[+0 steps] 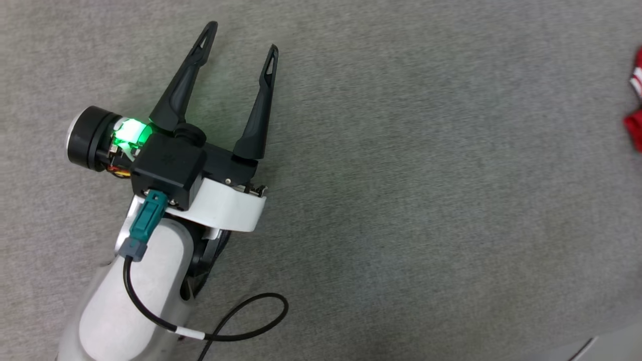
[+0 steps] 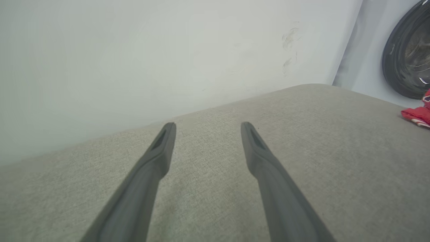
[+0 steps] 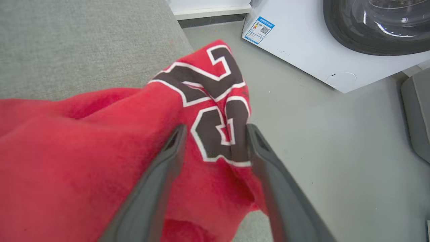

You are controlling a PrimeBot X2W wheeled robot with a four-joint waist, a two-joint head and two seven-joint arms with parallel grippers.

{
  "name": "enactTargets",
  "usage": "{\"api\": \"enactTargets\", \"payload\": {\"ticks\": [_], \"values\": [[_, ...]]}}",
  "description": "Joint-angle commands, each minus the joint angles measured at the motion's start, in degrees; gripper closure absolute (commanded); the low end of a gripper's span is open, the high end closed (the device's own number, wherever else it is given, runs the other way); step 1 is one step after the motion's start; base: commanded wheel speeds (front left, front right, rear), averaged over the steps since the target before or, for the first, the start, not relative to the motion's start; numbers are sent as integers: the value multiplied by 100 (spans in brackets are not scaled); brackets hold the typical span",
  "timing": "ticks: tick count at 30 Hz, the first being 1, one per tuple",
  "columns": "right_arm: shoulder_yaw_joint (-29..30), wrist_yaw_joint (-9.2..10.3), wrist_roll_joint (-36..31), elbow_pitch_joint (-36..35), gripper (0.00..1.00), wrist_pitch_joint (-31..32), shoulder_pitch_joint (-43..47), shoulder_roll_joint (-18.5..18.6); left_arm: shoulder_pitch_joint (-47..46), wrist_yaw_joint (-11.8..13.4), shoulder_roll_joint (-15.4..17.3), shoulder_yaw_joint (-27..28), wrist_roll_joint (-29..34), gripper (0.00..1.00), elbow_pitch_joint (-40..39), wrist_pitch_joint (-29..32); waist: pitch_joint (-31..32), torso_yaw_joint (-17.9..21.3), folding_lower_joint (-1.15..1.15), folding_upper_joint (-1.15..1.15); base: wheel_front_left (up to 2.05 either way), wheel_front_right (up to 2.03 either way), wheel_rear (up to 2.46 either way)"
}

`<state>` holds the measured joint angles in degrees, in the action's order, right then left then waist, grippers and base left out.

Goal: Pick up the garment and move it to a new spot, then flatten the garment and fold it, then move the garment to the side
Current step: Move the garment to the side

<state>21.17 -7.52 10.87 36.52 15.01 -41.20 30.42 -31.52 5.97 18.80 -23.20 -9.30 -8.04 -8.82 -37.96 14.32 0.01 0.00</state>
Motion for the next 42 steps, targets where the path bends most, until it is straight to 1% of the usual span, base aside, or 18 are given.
{"api": "enactTargets", "payload": {"ticks": [1,2,5,9,13,17,22,29,38,42], "values": [[135,7,-188,184,0,-136,-132,-73,-64,-15,-12,-5,8,0,34,-54,-48,-87,-1,0,0,0,0],[135,7,-188,184,0,-136,-132,-73,-64,-15,-12,-5,8,0,34,-54,-48,-87,-1,0,0,0,0],[379,7,-461,381,0,-357,-151,-139,-3,-2,-38,-21,-42,0,113,-116,57,-141,-1,0,0,0,0],[704,7,-822,418,0,-746,-2,-209,175,65,-99,-20,-122,0,279,-233,370,-234,-1,0,0,0,0],[784,7,-980,212,0,-1182,291,-348,468,158,-209,2,-267,0,455,-363,824,-366,-1,0,0,0,0],[711,7,-911,-176,0,-1589,741,-563,811,251,-292,50,-430,0,631,-465,1287,-540,-1,0,0,0,0],[484,7,-743,-781,0,-1896,1401,-866,1278,386,-422,153,-634,0,807,-554,1826,-770,-1,0,0,0,0],[-22,7,-553,-1714,0,-2034,2331,-1358,1873,590,-571,387,-861,0,975,-615,2438,-1089,-1,0,0,0,0],[-689,6,-268,-2894,0,-2005,3261,-2025,2344,633,-696,608,-936,0,1177,-640,2999,-1534,-1,0,0,0,0],[-922,6,-221,-3293,0,-1948,3604,-2288,2544,586,-686,707,-893,0,1216,-635,3229,-1668,-1,0,0,0,0]]}}
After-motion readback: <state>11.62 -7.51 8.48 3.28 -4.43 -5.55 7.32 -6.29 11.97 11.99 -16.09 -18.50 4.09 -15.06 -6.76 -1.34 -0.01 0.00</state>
